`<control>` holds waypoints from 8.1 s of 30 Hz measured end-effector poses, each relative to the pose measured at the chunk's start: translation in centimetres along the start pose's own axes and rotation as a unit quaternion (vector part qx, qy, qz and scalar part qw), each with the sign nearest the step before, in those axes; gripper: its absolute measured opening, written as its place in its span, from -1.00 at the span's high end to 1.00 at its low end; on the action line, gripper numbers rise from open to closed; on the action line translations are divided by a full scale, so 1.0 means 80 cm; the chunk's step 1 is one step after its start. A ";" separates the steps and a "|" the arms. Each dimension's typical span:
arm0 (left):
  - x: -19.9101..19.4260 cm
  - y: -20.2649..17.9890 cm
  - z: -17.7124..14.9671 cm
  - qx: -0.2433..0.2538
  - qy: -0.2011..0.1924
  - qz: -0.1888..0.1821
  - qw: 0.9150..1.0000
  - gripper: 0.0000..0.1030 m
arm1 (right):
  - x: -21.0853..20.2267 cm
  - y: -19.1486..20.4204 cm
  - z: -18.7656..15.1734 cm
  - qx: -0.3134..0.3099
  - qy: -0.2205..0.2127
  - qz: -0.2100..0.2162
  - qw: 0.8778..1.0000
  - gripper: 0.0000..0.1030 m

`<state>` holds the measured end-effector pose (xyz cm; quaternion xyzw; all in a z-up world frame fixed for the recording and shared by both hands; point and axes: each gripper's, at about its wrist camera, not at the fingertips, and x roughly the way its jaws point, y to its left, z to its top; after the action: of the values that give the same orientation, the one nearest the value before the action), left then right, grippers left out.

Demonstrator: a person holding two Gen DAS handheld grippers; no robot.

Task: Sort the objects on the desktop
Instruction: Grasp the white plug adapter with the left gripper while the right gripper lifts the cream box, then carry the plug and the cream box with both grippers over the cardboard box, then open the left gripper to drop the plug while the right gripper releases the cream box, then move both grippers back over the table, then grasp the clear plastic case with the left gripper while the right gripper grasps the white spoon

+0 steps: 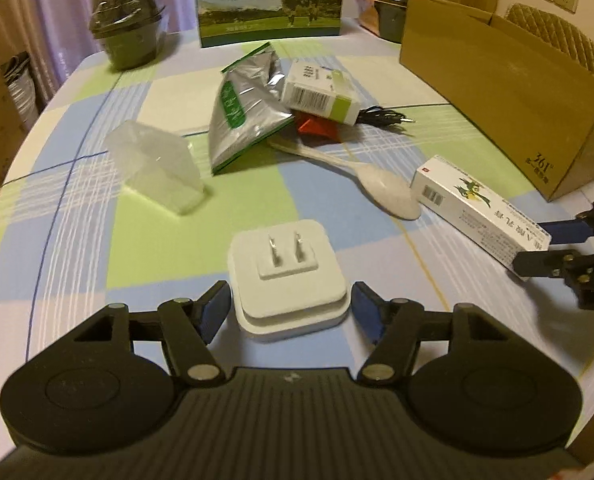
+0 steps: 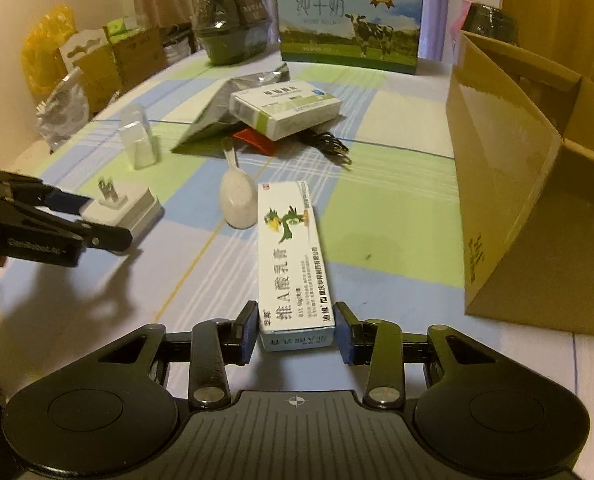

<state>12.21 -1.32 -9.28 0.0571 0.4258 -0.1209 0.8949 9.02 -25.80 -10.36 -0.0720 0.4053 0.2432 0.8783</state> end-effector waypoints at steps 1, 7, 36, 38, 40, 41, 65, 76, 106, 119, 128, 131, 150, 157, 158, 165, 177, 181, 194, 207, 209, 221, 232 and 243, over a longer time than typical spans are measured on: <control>0.000 0.001 -0.002 -0.005 0.001 0.002 1.000 -0.22 | -0.003 0.001 -0.002 -0.001 -0.005 0.002 1.000 0.29; 0.004 -0.001 0.000 -0.013 -0.011 0.010 1.000 -0.33 | -0.004 0.010 -0.003 -0.028 -0.025 -0.014 0.999 0.22; 0.013 -0.009 0.006 -0.023 -0.017 0.017 0.999 -0.19 | 0.047 0.003 0.040 -0.033 0.001 -0.006 0.999 0.10; 0.013 -0.009 0.007 -0.024 -0.016 0.015 0.999 -0.18 | 0.050 0.005 0.041 -0.042 0.004 -0.005 0.999 0.10; 0.013 -0.010 0.007 -0.023 -0.015 0.013 1.000 -0.18 | 0.053 0.008 0.041 -0.051 0.008 -0.006 0.999 0.10; 0.013 -0.010 0.008 -0.021 -0.015 0.011 1.000 -0.18 | 0.055 0.009 0.041 -0.055 0.012 -0.005 0.998 0.10; -0.050 -0.055 0.081 0.015 -0.075 -0.029 0.997 -0.19 | -0.059 -0.009 0.062 -0.002 -0.065 -0.034 0.997 0.31; -0.089 -0.160 0.172 0.071 -0.131 -0.084 0.985 -0.19 | -0.161 -0.101 0.096 0.047 -0.123 -0.103 0.986 0.31; 0.001 -0.294 0.252 0.055 -0.124 -0.146 0.980 -0.22 | -0.160 -0.256 0.100 0.125 -0.121 -0.162 0.971 0.31; -0.011 -0.280 0.239 0.054 -0.136 -0.121 0.982 -0.25 | -0.150 -0.252 0.113 0.125 -0.124 -0.152 0.972 0.31; -0.010 -0.276 0.237 0.058 -0.135 -0.116 0.982 -0.29 | -0.144 -0.259 0.123 0.141 -0.137 -0.146 0.970 -0.15; -0.010 -0.271 0.235 0.056 -0.135 -0.113 0.983 -0.30 | -0.148 -0.259 0.118 0.145 -0.141 -0.148 0.968 -0.17; -0.021 -0.242 0.220 0.046 -0.139 -0.085 0.986 -0.44 | -0.171 -0.224 0.098 0.148 -0.146 -0.134 0.969 -0.23; -0.030 -0.228 0.212 0.038 -0.140 -0.071 0.987 -0.54 | -0.175 -0.203 0.090 0.142 -0.145 -0.129 0.971 -0.32; -0.031 -0.225 0.211 0.037 -0.140 -0.070 0.987 -0.54 | -0.175 -0.201 0.089 0.142 -0.145 -0.128 0.971 -0.34; -0.042 -0.205 0.200 0.029 -0.143 -0.057 0.988 -0.67 | -0.176 -0.183 0.085 0.144 -0.147 -0.122 0.971 -0.60; -0.065 -0.166 0.191 0.017 -0.149 -0.045 0.988 -0.98 | -0.182 -0.150 0.093 0.129 -0.152 -0.118 0.973 -0.97; -0.082 -0.147 0.182 0.025 -0.159 -0.028 0.987 -0.98 | -0.183 -0.135 0.096 0.126 -0.154 -0.110 0.974 -0.96; -0.112 -0.011 0.132 0.054 -0.130 0.051 0.989 -0.98 | -0.174 -0.042 0.130 0.076 -0.172 -0.042 0.981 -0.96; -0.095 0.084 0.071 0.008 -0.088 0.066 0.994 -0.97 | -0.102 0.033 0.124 0.019 -0.130 -0.006 0.991 -0.96; -0.090 0.088 0.070 0.013 -0.084 0.063 0.994 -0.98 | -0.090 0.038 0.121 0.013 -0.122 -0.005 0.992 -0.96; -0.052 0.107 0.073 0.085 -0.064 0.015 0.994 -0.97 | -0.030 0.044 0.104 -0.019 -0.072 0.011 0.997 -0.96; -0.002 0.122 0.075 0.136 -0.044 0.003 0.990 -0.97 | 0.033 0.040 0.094 -0.052 -0.043 0.020 0.997 -0.96; 0.051 0.151 0.089 0.159 -0.058 -0.020 0.985 -0.97 | 0.078 0.027 0.095 -0.051 -0.030 0.033 0.998 -0.94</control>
<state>23.24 8.18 -7.98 0.1830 0.3494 -0.2085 0.8950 16.52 -19.16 -9.83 -0.0953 0.3677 0.2947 0.8768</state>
